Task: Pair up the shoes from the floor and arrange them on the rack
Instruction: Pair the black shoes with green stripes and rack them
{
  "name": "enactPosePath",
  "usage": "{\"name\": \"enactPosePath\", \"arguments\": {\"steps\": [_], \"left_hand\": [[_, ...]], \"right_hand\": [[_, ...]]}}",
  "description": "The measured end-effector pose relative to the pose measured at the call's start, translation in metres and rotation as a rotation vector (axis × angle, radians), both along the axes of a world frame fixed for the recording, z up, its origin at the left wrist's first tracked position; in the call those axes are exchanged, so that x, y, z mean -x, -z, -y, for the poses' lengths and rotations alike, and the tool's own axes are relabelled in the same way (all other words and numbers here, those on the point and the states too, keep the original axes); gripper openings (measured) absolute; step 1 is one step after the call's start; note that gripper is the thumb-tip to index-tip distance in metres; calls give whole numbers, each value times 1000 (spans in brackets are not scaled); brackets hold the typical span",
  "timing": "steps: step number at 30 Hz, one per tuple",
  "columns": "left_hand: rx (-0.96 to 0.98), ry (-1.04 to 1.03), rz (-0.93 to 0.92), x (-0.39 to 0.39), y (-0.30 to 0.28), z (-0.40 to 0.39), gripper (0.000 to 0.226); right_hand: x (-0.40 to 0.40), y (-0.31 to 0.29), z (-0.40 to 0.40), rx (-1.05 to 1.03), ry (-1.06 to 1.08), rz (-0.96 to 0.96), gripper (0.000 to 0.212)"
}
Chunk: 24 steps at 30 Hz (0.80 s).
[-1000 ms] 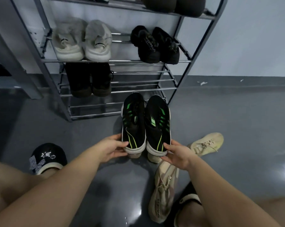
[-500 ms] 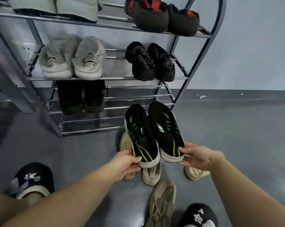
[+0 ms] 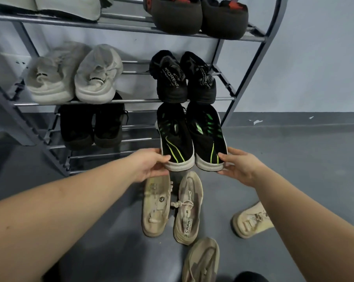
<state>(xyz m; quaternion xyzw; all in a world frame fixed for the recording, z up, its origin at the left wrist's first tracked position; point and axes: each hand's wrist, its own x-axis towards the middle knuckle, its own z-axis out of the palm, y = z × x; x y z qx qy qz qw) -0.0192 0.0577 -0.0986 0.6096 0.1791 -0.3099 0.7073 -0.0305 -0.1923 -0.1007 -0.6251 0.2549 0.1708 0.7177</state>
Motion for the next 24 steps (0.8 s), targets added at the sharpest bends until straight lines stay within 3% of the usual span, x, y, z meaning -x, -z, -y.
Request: {"name": "enactPosePath", "arguments": {"steps": [10, 15, 18, 21, 24], "left_hand": [[97, -154, -27, -55, 32, -1, 22], [117, -222, 15, -86, 40, 5, 24], [91, -220, 50, -101, 47, 12, 18], [17, -159, 105, -109, 54, 14, 34], [-133, -20, 137, -112, 60, 12, 36]], "right_hand": [[-57, 47, -18, -130, 194, -2, 56], [-85, 52, -24, -172, 243, 18, 38], [-103, 57, -23, -141, 269, 32, 50], [-116, 66, -21, -95, 303, 19, 54], [-121, 77, -17, -51, 348, -4, 56]]}}
